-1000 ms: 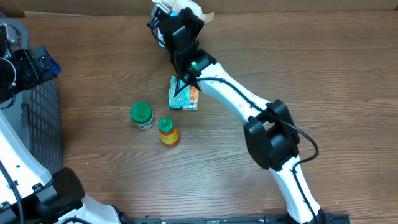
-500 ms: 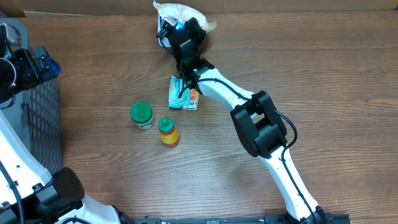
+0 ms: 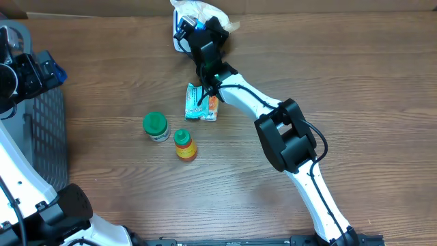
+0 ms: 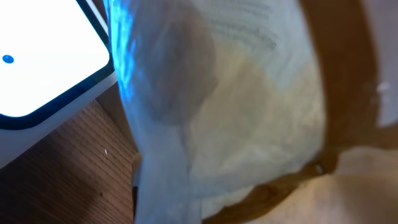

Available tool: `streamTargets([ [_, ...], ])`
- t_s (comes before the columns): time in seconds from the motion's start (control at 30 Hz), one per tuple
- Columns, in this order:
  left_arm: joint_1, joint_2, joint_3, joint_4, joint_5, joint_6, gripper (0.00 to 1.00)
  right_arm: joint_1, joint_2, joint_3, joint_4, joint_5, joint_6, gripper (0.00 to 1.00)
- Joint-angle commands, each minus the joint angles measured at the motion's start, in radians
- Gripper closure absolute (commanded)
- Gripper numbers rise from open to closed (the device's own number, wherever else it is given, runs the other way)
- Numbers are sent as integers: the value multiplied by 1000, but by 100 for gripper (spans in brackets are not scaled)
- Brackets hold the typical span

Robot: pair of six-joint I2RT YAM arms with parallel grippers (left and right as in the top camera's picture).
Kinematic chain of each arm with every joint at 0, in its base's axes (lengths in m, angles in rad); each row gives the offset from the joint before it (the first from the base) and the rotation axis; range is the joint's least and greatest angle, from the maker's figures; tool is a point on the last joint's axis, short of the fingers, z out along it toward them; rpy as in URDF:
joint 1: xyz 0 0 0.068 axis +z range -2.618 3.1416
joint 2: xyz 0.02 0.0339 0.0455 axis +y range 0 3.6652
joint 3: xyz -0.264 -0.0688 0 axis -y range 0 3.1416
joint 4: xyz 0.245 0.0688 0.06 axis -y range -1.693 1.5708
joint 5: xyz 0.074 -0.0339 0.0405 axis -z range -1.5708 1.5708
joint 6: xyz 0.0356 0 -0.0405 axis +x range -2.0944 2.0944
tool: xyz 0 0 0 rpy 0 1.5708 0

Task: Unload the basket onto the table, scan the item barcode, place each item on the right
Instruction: 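Hold the mushroom bag's label in front of the scanner with the right gripper, then carry the mushroom bag right and drop it on the table's right side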

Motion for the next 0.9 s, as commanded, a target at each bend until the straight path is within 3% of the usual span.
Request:
streamTargets([
  [0.0,-1,9,-5,0,-1,19,1,4,-29,12,10,29,4,96],
  [0.2,-1,8,-5,0,-1,19,1,-2,-198,12,-78,24,135,96],
  [0.27,-1,9,-5,0,-1,19,0,-4,-275,12,-177,17,198,96],
  [0.4,-1,9,-5,0,-1,19,1,-9,-452,12,-477,-51,466,96],
  [0.53,-1,9,-5,0,-1,19,0,-48,-634,12,-813,-312,777,96],
  [0.7,-1,9,-5,0,-1,19,0,-211,-798,12,-1154,-657,1144,96],
  [0.87,-1,9,-5,0,-1,19,0,-480,-805,2,-1462,-1024,1212,96],
])
